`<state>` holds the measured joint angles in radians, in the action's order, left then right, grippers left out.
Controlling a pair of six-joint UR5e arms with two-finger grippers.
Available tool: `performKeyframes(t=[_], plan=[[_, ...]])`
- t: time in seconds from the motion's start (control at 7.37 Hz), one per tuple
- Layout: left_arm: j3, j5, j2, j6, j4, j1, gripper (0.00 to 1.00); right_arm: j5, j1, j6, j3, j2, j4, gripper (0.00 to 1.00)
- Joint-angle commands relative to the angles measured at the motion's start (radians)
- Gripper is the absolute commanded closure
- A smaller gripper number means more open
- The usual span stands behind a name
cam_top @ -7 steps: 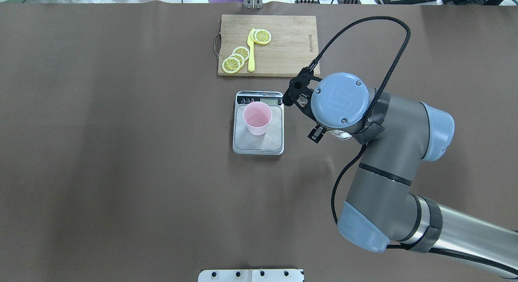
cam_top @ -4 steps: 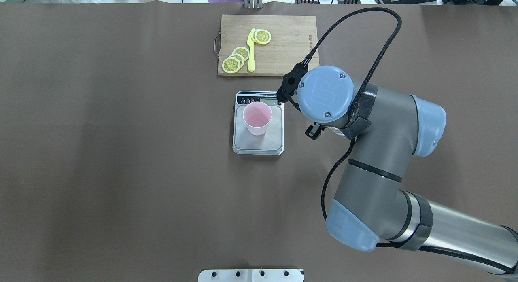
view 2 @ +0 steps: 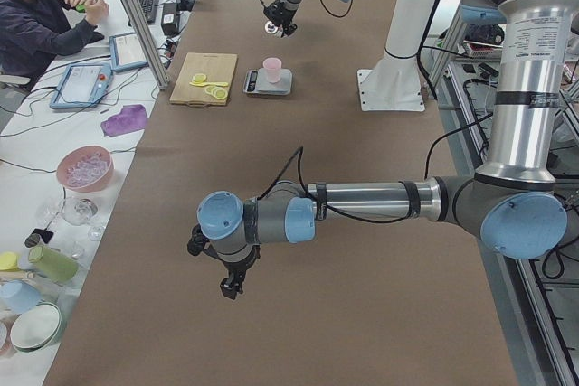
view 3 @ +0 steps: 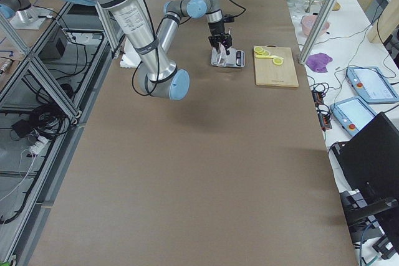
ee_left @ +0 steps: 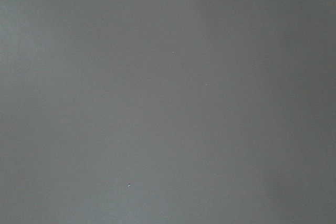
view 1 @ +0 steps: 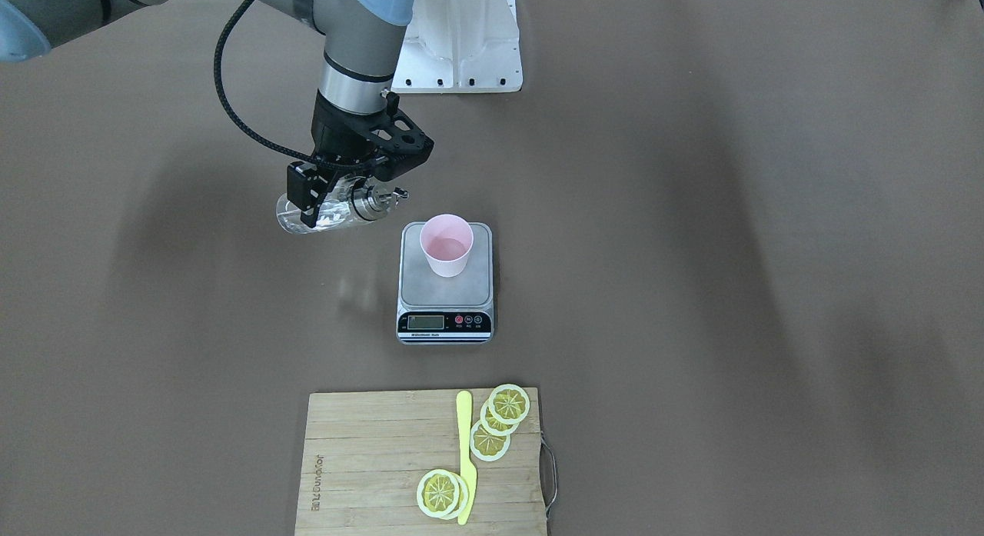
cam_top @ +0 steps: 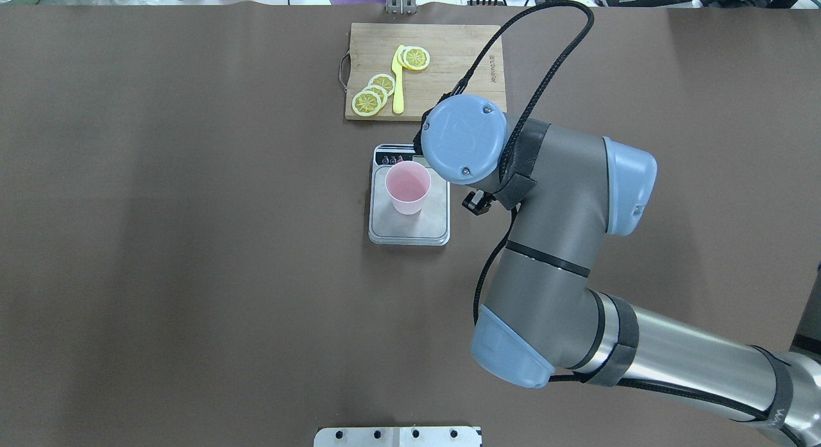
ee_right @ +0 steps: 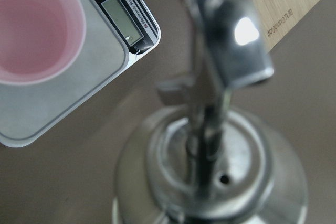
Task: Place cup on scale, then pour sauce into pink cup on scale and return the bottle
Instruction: 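Carry the dispenser with the right gripper over the pink cup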
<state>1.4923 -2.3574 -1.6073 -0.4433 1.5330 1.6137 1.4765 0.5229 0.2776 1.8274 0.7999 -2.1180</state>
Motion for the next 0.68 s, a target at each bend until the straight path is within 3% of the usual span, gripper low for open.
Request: performKeyframes(t=[0.0, 0.54], plan=[[0.0, -0.003, 0.007, 0.0, -0.001, 0.0, 0.02, -0.03, -0.004, 0.011, -0.119, -0.109, -0.098, 1.0], [0.0, -0.005, 0.013, 0.0, 0.001, 0.0, 0.02, -0.092, -0.038, 0.015, -0.163, -0.125, -0.192, 1.0]])
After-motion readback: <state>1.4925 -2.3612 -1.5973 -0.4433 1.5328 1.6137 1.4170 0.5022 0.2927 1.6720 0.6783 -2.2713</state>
